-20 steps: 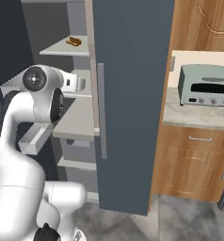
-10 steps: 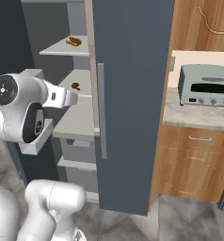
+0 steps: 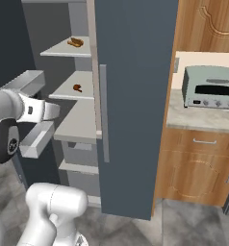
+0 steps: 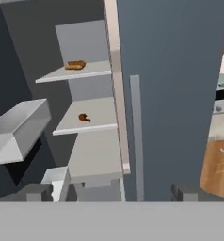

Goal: There's a chicken drumstick in the fridge that needs to be moved to the freezer for freezing. Pick up the chicken drumstick from the fridge, place it on any shelf in the freezer, and close the fridge and freezer doors when done.

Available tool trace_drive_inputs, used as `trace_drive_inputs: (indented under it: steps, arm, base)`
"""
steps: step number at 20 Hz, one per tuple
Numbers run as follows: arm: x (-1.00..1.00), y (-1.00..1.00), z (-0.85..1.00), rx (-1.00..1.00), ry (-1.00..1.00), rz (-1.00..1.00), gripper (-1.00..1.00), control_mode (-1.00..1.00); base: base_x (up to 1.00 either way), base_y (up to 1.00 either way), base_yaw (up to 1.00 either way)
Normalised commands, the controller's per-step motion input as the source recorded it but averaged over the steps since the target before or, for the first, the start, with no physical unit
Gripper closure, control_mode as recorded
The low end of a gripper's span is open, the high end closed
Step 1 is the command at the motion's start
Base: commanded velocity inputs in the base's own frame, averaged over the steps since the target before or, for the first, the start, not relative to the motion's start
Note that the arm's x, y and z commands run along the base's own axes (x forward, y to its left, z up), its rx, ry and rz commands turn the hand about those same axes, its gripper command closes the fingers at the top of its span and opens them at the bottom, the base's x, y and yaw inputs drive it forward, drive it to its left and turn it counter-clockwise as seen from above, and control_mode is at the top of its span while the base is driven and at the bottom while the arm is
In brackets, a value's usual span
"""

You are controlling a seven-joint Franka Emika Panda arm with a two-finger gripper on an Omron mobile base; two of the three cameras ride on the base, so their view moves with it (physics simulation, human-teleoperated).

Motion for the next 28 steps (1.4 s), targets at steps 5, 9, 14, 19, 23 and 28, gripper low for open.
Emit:
trace_drive_inputs:
  steps: [5,9,14,19,23,28]
  arm:
    - [-0.17,0.70,-0.01,0.00,-0.17,0.00,-1.00,-1.00]
    - [-0.07,0.72,-0.09,0.05,-0.16,0.00,-1.00,-1.00]
    - [-0.01,0.79,-0.14,0.04,-0.10,0.00,-1.00,-1.00]
    - [0.00,0.83,-0.42,0.08,-0.10,0.00,-1.00,-1.00]
    - [0.00,0.93,-0.44,0.03,-0.18,-0.01,-1.00,-1.00]
    - [0.03,0.85,-0.66,0.06,-0.17,-0.07,-1.00,-1.00]
  base:
    - [0.00,0.00,0.00]
    - [0.00,0.00,0.00]
    - [0.00,0.00,0.00]
    - [0.00,0.00,0.00]
    - [0.00,0.00,0.00]
    - [0.00,0.00,0.00]
